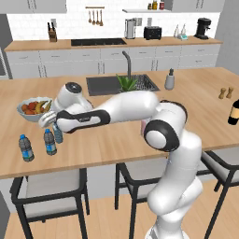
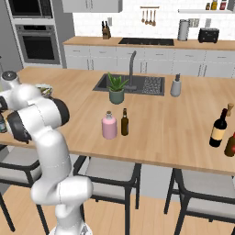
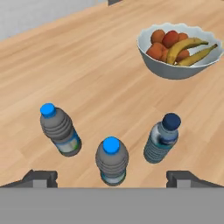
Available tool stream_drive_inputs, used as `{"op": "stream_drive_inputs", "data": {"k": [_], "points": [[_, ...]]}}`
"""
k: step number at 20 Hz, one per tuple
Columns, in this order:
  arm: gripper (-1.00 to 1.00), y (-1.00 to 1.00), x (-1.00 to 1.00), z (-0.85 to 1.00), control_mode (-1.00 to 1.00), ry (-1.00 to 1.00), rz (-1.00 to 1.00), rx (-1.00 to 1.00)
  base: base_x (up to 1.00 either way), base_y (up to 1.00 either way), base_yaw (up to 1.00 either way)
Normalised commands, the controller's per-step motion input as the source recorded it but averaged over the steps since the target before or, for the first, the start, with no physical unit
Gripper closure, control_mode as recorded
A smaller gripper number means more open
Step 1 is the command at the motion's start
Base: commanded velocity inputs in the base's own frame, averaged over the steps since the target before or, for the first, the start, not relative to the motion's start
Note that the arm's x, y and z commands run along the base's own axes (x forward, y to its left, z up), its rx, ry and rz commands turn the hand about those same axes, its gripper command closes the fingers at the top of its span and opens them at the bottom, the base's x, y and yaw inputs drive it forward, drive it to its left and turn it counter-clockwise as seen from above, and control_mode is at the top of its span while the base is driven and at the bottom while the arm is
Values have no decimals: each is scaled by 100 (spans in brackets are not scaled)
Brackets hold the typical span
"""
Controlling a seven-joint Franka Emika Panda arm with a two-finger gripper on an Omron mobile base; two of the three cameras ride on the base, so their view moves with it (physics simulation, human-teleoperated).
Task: Move the plastic bottles in the middle to the plastics group, and the glass bottles in the middle to the glass group.
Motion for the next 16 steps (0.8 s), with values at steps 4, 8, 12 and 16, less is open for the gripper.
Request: {"op": "stream_drive_inputs", "data": {"k": [4,8,12,16], "points": [[-100,-54,-45,52,-100,2,-8,10,0,0,0],[-100,-89,-20,57,-100,2,-30,0,0,0,0],[-100,-90,0,85,-100,20,-31,-10,0,0,0],[-100,-99,0,69,-100,32,-33,-25,0,0,0]]}}
